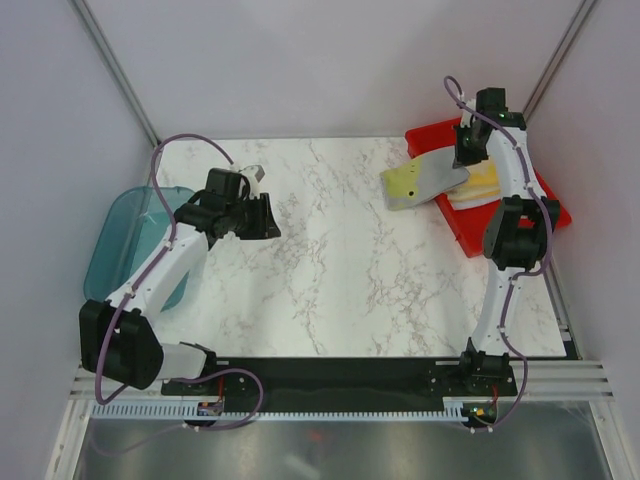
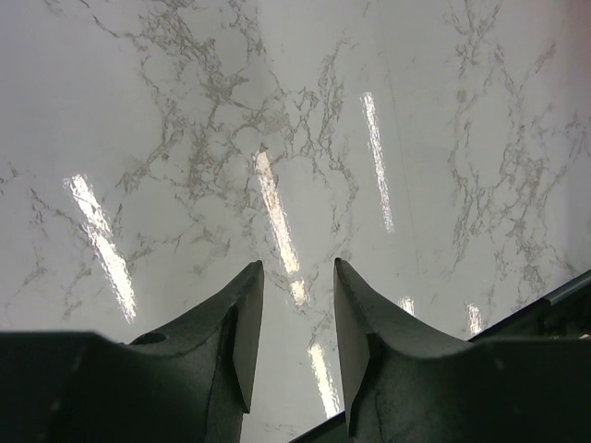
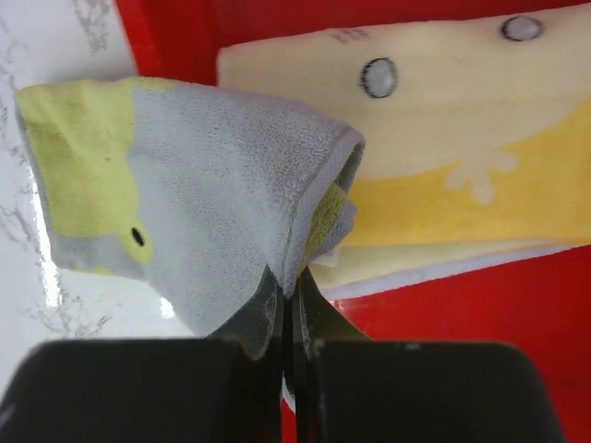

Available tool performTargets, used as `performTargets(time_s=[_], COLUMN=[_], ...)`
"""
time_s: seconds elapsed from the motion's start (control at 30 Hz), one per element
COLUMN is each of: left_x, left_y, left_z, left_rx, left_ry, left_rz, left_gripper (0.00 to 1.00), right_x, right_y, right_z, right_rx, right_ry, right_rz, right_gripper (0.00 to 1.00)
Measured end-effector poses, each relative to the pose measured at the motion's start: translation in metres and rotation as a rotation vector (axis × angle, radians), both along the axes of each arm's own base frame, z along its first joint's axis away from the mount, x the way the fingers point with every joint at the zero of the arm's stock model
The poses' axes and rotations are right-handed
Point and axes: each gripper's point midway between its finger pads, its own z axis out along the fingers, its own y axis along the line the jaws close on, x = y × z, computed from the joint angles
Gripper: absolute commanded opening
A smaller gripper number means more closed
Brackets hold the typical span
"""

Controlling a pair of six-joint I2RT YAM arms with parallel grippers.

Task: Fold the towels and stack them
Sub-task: Neatly place the folded towel into the bin

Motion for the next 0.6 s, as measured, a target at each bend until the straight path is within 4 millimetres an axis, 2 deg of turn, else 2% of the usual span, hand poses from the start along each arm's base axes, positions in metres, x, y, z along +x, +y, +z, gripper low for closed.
performTargets(time_s=[0.23,0.6], left_x=[0.001,0.002], left_y=[0.000,0.000], left_z=[-0.009,-0.016], left_rx=[0.009,0.019], left_ry=[0.025,0.045], left_rz=[0.000,0.003], left_gripper=[0.44,0.43], right_x=[0.021,0.029], right_y=[-0.056,-0.099], right_z=[0.005,0.006], right_rx=[0.024,0.058], right_ry=[-0.044,-0.093], right_rz=[-0.068,-0.122], right_gripper=[0.00,0.00])
